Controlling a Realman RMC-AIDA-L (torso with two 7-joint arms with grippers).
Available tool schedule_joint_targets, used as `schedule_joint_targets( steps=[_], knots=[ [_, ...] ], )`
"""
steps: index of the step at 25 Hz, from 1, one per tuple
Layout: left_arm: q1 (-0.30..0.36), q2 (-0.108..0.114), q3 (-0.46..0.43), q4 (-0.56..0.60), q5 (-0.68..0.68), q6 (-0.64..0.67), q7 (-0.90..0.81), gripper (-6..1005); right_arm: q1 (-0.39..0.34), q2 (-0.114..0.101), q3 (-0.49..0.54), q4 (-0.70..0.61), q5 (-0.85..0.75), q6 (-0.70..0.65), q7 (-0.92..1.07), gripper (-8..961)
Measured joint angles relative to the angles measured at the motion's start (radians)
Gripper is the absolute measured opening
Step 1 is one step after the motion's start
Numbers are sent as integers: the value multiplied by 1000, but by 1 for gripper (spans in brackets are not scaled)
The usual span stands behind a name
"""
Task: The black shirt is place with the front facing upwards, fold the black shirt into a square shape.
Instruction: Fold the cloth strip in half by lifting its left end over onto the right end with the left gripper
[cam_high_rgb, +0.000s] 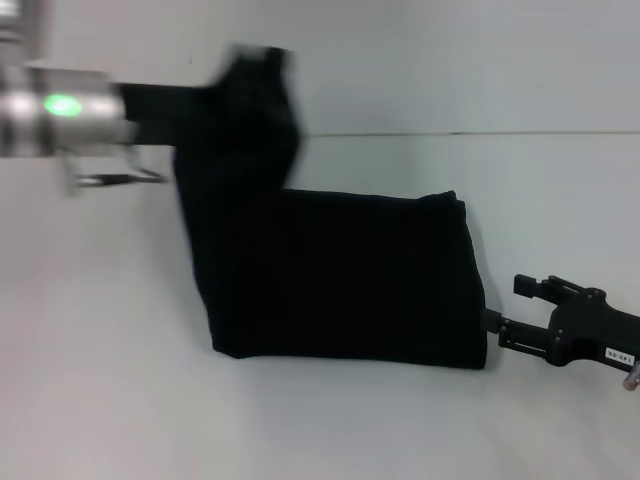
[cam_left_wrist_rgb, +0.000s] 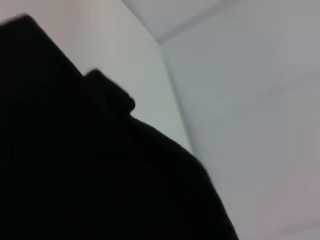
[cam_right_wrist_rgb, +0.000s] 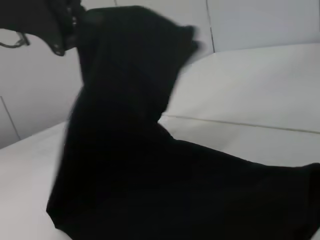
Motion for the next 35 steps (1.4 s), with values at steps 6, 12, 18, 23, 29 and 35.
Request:
schedule_joint_targets(
  steps=[6,12,18,23,29,35],
  knots=[
    [-27,-150,142,-93,-33,-145,87,29,-3,-3,2,21,-1,-3,0,850],
    [-60,-159,226,-457,-240,-327,317,29,0,-3,6,40,-4,14,0,850],
    [-74,-158,232,-468,-260,-327,336,30,29,6,14,44,-2,105,0,850],
    [-75,-157,233,-460,-260,-319,337,30,88,14,14,67,14,209,0,850],
    [-72,-156,237,-463,-258,-298,368,29,196,16,5,116,39,347,-1,849],
    [-59,-158,238,-473,-260,-276,419,30,294,18,9,172,65,487,-7,849]
  ],
)
